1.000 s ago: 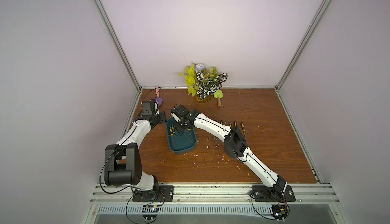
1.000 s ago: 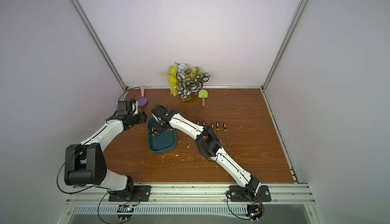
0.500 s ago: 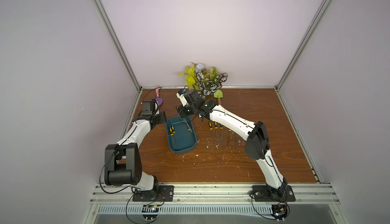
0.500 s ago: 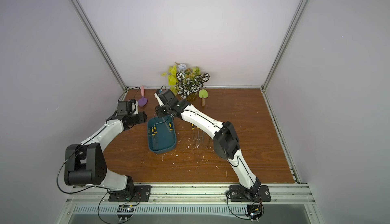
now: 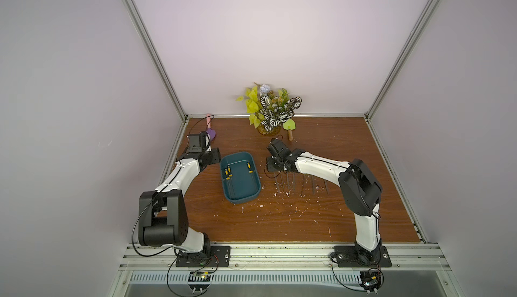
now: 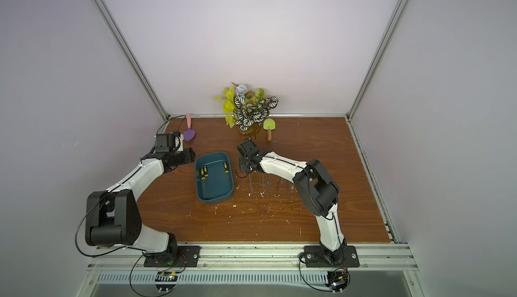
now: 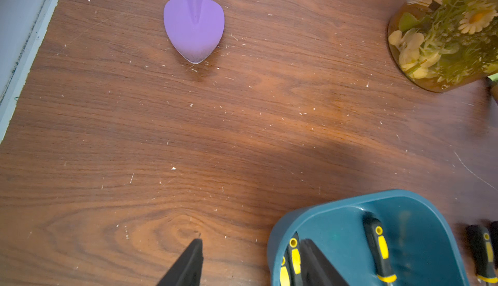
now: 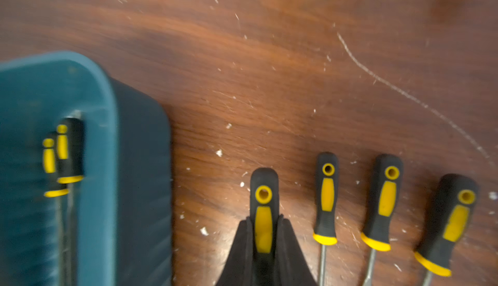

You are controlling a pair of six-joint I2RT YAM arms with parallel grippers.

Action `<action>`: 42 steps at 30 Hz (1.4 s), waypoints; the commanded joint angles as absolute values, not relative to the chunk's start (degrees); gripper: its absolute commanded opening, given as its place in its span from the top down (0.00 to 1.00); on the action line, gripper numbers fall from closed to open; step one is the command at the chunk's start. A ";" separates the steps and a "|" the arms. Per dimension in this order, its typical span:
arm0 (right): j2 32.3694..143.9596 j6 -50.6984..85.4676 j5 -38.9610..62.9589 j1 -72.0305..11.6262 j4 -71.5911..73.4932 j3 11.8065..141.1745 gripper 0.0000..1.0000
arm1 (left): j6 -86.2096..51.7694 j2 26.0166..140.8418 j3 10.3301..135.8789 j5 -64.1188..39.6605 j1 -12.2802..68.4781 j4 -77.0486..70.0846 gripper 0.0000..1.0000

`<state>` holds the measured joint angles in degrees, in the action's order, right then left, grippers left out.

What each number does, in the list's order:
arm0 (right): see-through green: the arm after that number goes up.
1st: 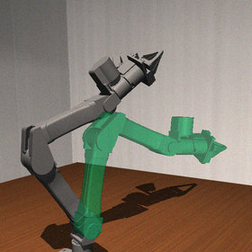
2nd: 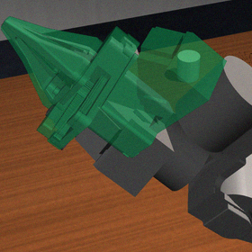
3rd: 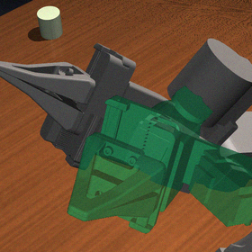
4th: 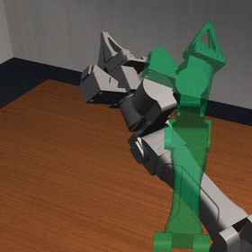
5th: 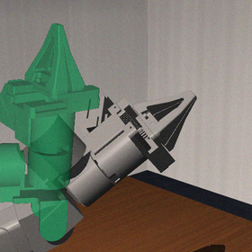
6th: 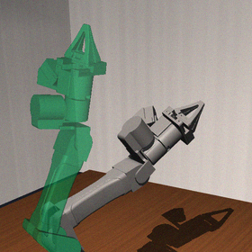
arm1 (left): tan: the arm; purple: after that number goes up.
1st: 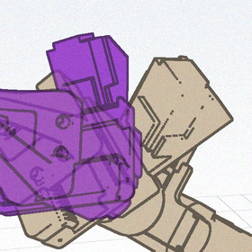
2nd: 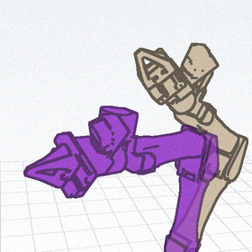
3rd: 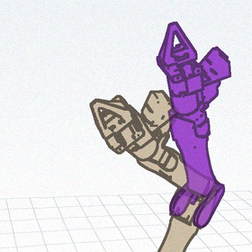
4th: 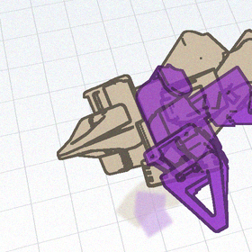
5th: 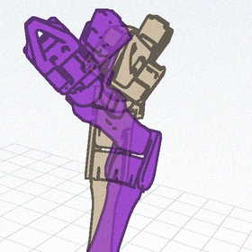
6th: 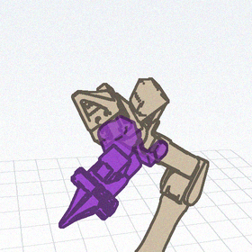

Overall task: Take the file tool out of the storage box
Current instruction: Place the file tool at the center of the board, then pick up the file tool from the storage box.

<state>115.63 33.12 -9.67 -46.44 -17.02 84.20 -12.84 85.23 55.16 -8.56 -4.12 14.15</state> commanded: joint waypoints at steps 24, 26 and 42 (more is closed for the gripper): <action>122.28 31.78 -13.94 -46.49 -17.05 91.02 0.82 | -12.13 85.58 55.28 -8.84 -4.92 15.12 0.40; 121.54 31.61 -13.87 -46.43 -17.05 91.30 0.74 | -12.11 85.61 55.28 -8.79 -4.88 15.12 0.40; 118.79 25.11 -2.05 -49.69 -10.58 99.76 0.68 | -12.67 86.81 56.09 -10.77 -4.90 14.97 0.40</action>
